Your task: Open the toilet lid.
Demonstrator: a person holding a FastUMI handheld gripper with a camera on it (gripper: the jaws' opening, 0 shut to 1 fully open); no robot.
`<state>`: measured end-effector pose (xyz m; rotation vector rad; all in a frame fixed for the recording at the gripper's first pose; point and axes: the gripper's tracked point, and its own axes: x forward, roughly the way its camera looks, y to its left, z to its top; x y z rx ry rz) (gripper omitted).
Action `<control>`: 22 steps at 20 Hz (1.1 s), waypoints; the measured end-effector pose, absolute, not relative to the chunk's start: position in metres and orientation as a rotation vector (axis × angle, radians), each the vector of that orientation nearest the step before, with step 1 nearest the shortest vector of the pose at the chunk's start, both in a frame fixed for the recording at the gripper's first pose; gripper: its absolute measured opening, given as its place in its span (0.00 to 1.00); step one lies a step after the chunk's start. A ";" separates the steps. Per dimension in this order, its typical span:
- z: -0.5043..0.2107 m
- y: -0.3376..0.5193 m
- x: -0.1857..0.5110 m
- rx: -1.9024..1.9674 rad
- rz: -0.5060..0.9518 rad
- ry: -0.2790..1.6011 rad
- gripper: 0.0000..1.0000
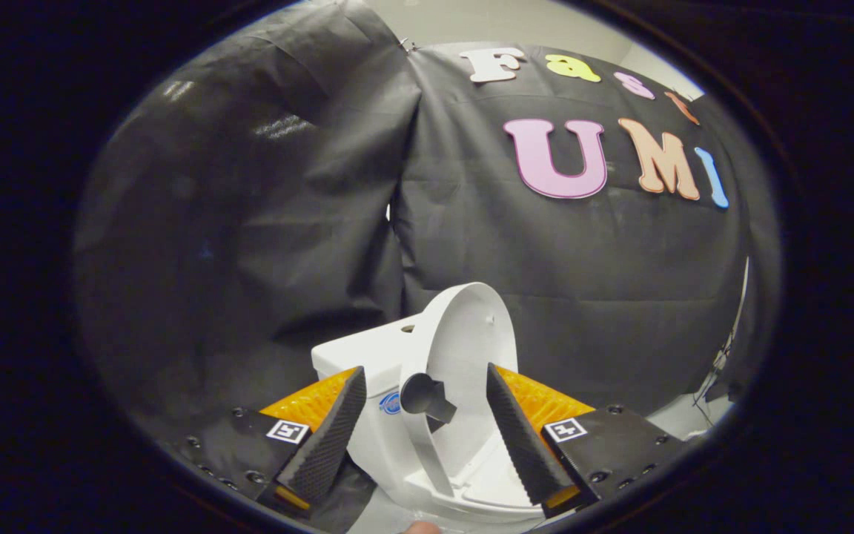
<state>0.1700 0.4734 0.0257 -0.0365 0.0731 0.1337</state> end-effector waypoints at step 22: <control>0.050 0.328 0.113 0.004 0.030 -0.051 0.96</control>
